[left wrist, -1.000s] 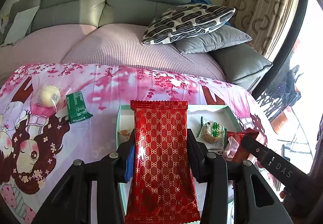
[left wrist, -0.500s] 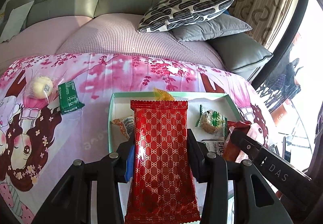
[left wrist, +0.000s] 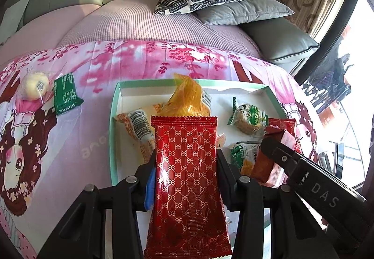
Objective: Organize snacks
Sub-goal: 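Open the left tool to drop the red packet in the tray while the right tool releases the wafer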
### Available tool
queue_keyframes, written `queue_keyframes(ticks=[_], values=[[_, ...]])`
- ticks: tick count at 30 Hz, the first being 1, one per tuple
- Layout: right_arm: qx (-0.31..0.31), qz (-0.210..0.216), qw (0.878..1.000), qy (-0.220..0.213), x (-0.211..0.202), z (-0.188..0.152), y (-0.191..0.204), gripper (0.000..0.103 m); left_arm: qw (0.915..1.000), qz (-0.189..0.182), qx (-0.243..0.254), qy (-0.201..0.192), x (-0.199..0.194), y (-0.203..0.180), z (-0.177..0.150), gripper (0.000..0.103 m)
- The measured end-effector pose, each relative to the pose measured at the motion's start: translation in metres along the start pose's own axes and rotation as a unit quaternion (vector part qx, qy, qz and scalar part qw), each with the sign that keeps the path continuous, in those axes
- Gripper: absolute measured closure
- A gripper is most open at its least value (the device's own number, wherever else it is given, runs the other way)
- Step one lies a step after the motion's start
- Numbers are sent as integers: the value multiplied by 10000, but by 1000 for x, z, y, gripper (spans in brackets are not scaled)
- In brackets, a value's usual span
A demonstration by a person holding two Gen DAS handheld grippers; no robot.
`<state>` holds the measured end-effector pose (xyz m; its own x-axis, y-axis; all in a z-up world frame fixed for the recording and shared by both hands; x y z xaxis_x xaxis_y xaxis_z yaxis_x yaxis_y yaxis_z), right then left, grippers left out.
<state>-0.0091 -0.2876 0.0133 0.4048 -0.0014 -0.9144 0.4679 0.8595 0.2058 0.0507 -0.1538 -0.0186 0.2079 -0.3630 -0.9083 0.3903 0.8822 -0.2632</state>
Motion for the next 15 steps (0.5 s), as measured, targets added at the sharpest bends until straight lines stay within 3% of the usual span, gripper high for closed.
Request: queue_keyframes(ticks=[7, 15], values=[[25, -24, 10000, 55, 2, 0, 1, 59, 10000, 25, 14, 73, 3, -2, -1, 55], [57, 14, 10000, 10, -2, 0, 0, 46, 9999, 13, -94, 53, 0, 3, 1, 46]])
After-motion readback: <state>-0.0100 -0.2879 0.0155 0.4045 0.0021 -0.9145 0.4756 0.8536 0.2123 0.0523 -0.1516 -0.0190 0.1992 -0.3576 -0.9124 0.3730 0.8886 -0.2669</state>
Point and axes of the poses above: each gripper's, at about its wrist camera, not at the fingertips, and x roughly the way its jaws point, y to its left, z to its top, the point moved 2 cm from there along x, roughly the way its jaws point, and after that the axes turned 13 degrees about y, right-handed, at the moved point
